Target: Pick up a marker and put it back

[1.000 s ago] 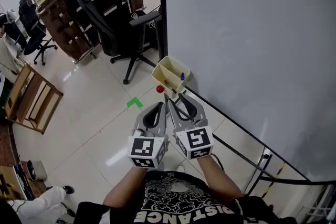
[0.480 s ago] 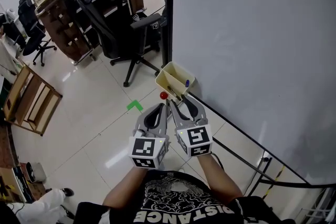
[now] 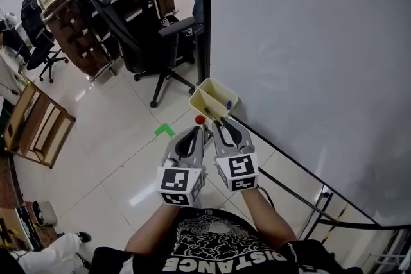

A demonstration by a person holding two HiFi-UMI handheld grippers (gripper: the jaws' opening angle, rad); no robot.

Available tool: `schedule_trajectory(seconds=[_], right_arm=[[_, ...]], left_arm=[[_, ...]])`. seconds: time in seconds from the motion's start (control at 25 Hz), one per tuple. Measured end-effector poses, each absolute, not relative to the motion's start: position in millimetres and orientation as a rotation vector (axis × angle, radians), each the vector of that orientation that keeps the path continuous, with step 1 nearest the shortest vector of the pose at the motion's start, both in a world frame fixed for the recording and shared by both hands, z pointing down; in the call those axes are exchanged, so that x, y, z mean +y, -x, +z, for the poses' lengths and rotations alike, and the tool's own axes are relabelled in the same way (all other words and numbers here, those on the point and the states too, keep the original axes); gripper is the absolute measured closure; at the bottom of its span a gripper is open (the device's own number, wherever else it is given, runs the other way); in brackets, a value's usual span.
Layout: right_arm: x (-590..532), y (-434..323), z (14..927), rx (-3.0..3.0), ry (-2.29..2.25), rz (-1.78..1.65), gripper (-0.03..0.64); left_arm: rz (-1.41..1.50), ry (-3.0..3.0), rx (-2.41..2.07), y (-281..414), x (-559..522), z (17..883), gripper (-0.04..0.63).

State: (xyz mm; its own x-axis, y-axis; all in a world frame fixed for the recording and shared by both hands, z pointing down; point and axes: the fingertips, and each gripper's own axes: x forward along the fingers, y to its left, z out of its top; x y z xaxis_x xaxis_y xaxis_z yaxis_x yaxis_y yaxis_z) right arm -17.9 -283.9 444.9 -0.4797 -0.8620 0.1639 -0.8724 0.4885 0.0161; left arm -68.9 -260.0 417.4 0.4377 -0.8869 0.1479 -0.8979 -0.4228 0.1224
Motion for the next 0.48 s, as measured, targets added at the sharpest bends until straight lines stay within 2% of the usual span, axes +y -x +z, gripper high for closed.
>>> schedule_trajectory(seconds=[0.48], right_arm=[[-288.6,13.2,445.0,-2.538,-1.529,0.068,0.584]], left_arm=[[0.097,-2.517,-1.553,62.3,-267.6,417.0,0.591]])
